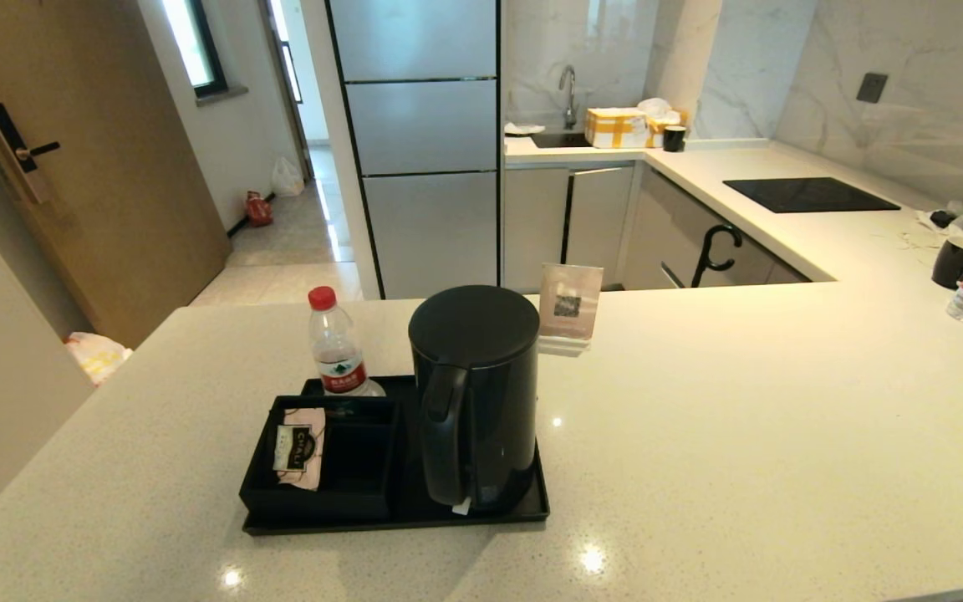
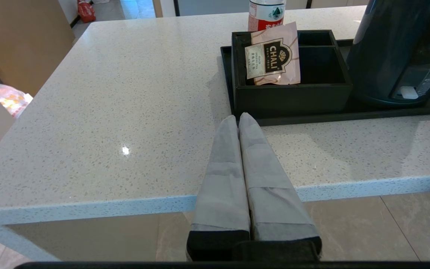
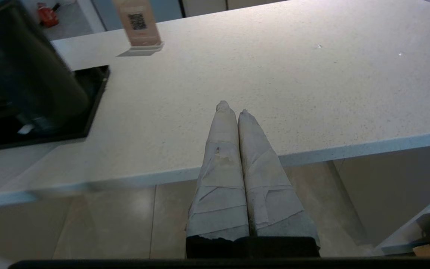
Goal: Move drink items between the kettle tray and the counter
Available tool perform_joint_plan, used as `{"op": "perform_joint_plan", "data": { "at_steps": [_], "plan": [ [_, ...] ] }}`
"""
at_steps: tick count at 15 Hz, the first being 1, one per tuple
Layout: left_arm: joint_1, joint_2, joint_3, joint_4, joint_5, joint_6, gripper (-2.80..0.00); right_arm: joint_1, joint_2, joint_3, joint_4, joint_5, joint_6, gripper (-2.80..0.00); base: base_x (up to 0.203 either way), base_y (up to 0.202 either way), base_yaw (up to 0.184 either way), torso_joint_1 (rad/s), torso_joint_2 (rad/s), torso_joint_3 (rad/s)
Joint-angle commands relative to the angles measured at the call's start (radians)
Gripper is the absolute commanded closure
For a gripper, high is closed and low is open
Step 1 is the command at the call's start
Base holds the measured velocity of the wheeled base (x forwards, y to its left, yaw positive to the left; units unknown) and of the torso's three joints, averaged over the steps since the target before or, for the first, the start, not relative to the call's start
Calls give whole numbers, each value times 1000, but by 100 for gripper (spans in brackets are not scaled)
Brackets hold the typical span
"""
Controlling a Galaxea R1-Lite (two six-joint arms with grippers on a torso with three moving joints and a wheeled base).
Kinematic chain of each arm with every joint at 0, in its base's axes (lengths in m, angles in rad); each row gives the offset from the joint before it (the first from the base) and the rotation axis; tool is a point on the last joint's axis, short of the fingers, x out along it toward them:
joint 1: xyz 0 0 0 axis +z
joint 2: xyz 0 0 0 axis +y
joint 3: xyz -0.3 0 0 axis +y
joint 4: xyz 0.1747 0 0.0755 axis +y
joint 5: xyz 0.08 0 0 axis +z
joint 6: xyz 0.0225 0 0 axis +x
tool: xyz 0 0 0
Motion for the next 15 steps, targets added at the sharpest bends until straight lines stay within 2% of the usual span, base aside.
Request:
{"op": "perform_joint_plan", "data": {
  "at_steps": [1, 5, 6, 8, 15],
  "plan": [
    [0, 1, 0, 0, 0, 2, 0, 2, -39, 176, -189, -29, 0, 0, 0, 0, 0, 0, 0, 0],
    [0, 1, 0, -1, 0, 0, 0, 3, -42, 562, -613, -20, -81, 0, 0, 0, 0, 0, 0, 0],
    [0, 1, 0, -1, 0, 1, 0, 3, -42, 598, -625, -14, -91, 0, 0, 0, 0, 0, 0, 0],
    [0, 1, 0, -1, 0, 1, 0, 3, -43, 586, -611, -3, -106, 0, 0, 0, 0, 0, 0, 0],
    [0, 1, 0, -1, 0, 1, 0, 3, -44, 586, -612, -4, -96, 0, 0, 0, 0, 0, 0, 0]
  ]
}}
